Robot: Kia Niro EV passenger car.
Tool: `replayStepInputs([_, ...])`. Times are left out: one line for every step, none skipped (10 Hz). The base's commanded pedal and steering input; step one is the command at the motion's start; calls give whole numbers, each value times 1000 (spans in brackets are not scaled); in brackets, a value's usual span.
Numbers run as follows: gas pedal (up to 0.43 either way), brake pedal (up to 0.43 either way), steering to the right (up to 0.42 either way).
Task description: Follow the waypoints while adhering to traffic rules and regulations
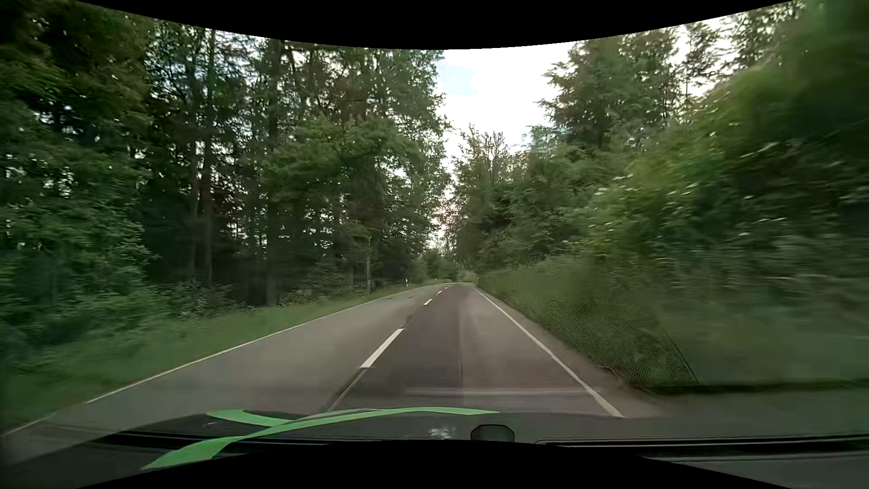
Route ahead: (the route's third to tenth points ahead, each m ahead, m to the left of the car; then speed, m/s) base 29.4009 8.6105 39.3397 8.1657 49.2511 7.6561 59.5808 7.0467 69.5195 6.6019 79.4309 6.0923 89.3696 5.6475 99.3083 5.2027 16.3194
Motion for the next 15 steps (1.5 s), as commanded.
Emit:
replayStepInputs([28,0,-4])
replayStepInputs([0,0,-4])
replayStepInputs([0,0,-4])
replayStepInputs([0,0,-3])
replayStepInputs([0,0,-4])
replayStepInputs([0,0,-3])
replayStepInputs([0,0,-3])
replayStepInputs([0,0,-3])
replayStepInputs([0,0,-3])
replayStepInputs([0,0,-2])
replayStepInputs([0,0,-1])
replayStepInputs([0,0,0])
replayStepInputs([0,0,0])
replayStepInputs([0,0,0])
replayStepInputs([0,0,0])
